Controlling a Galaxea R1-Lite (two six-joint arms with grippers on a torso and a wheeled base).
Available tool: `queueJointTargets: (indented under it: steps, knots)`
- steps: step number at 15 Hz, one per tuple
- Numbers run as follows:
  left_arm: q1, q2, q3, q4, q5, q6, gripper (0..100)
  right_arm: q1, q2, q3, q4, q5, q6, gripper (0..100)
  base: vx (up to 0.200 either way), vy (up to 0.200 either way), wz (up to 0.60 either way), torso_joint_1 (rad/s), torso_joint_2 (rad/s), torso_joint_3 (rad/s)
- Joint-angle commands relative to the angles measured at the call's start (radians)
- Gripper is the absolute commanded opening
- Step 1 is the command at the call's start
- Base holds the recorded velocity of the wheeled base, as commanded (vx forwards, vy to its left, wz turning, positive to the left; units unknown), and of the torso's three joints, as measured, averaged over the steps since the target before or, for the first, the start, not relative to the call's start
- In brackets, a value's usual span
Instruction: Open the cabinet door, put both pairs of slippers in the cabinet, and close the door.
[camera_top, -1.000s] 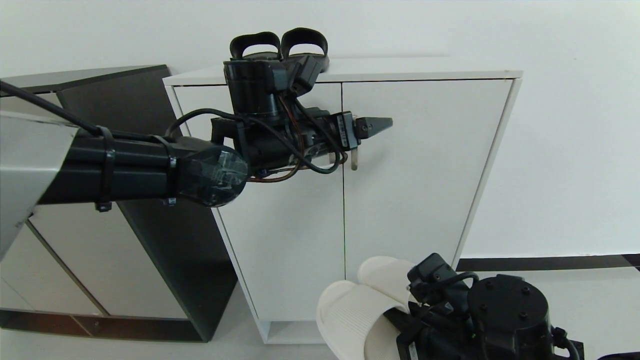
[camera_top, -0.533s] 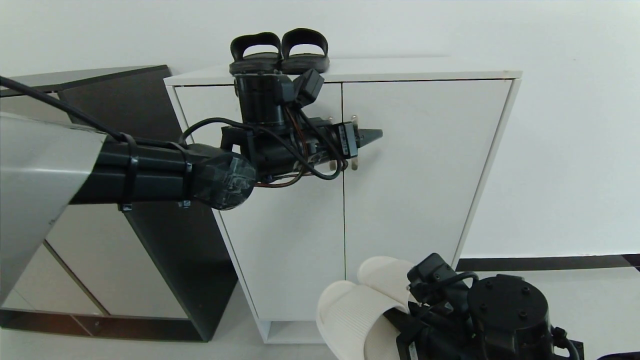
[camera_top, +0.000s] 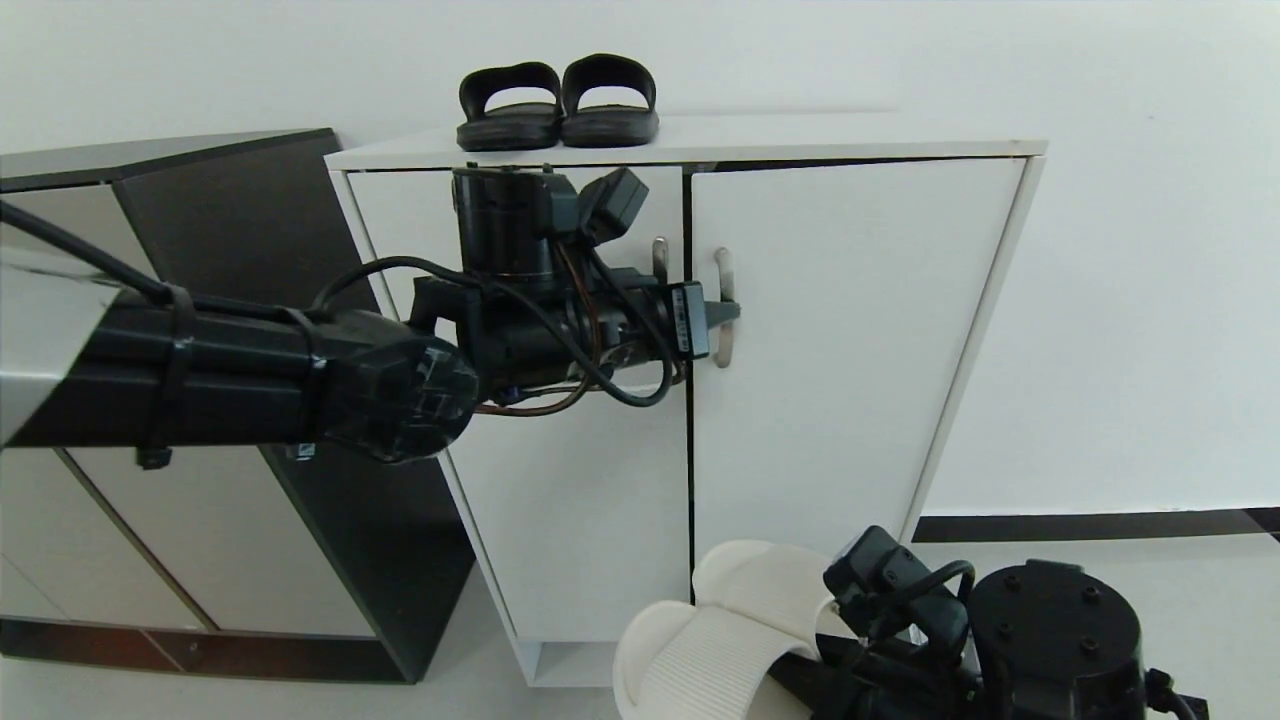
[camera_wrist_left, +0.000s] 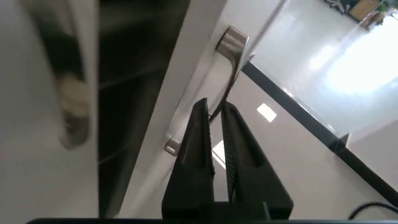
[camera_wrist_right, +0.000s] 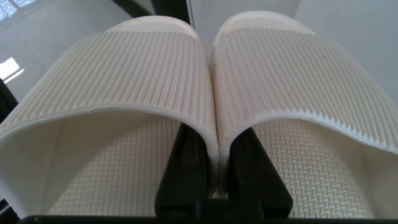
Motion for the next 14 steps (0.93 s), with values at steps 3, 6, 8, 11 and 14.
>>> queueJointTargets:
  steps: [3,6,8,11,14]
  knots:
    - [-0.054,-0.151,0.123,-0.004,0.001,0.006,0,0.003,-0.023,0.008,0.0,0.001,-0.001,0,0.0,0.0,0.0,0.0,0.0,0.0]
    - [-0.057,-0.232,0.224,-0.02,-0.001,0.023,0,0.014,-0.021,0.014,0.001,0.002,-0.001,0,0.0,0.0,0.0,0.0,0.0,0.0]
    - [-0.042,-0.231,0.275,-0.135,-0.002,0.023,0,0.02,-0.021,0.014,0.001,0.002,-0.001,0,0.0,0.0,0.0,0.0,0.0,0.0]
    - [0.012,-0.157,0.278,-0.261,0.003,0.019,0,0.025,-0.021,0.014,0.001,0.001,-0.002,0,0.0,0.0,0.0,0.0,0.0,0.0]
    - [0.04,-0.108,0.258,-0.264,-0.001,0.015,0,0.026,-0.021,0.014,0.001,0.001,-0.002,0,0.0,0.0,0.0,0.0,0.0,0.0]
